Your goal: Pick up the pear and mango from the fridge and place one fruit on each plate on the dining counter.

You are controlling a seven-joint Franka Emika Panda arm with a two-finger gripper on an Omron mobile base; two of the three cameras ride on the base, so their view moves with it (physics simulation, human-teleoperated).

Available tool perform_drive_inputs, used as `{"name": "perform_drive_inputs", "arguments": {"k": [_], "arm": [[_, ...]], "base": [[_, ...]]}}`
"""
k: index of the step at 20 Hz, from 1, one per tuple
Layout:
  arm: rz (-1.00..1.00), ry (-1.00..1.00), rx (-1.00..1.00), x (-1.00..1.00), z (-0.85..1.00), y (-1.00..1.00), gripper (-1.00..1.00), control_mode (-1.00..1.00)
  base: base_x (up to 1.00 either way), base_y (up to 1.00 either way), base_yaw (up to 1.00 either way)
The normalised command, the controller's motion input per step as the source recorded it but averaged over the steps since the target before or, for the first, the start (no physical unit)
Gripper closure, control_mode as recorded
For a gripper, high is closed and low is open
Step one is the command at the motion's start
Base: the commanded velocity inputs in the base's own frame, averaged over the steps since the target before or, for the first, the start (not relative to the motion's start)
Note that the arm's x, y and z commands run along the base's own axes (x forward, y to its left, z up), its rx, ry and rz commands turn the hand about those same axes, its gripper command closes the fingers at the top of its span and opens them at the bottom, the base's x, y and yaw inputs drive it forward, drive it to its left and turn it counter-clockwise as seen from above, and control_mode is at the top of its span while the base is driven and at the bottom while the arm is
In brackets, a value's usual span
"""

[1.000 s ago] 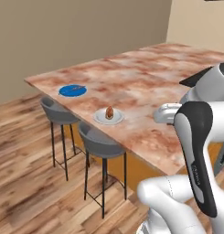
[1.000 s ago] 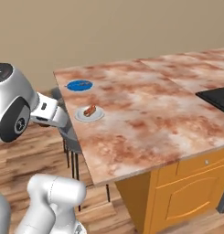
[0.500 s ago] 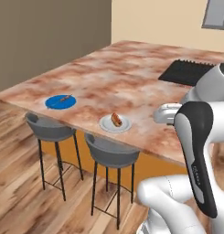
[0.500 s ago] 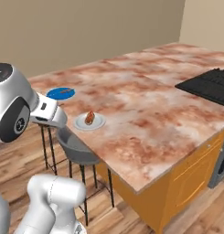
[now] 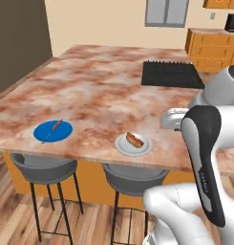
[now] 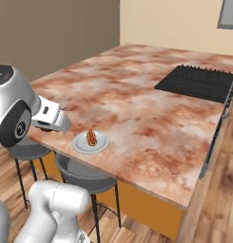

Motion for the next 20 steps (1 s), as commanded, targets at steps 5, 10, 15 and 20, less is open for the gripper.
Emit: {"name": "perform_drive_inputs", "arguments": {"k": [5,10,15,20], "arm": [[0.0,0.0,0.0,0.0,0.0,0.0,1.0,1.0],[0.0,0.0,0.0,0.0,0.0,0.0,1.0,1.0],[0.0,0.0,0.0,0.0,0.0,0.0,1.0,1.0],[0.0,0.0,0.0,0.0,0.0,0.0,1.0,1.0]], "base": [[0.05,0.27,-0.21],[0.37,0.0,-0.37],[0.8,0.25,-0.26],[0.52,0.26,-0.13]]}}
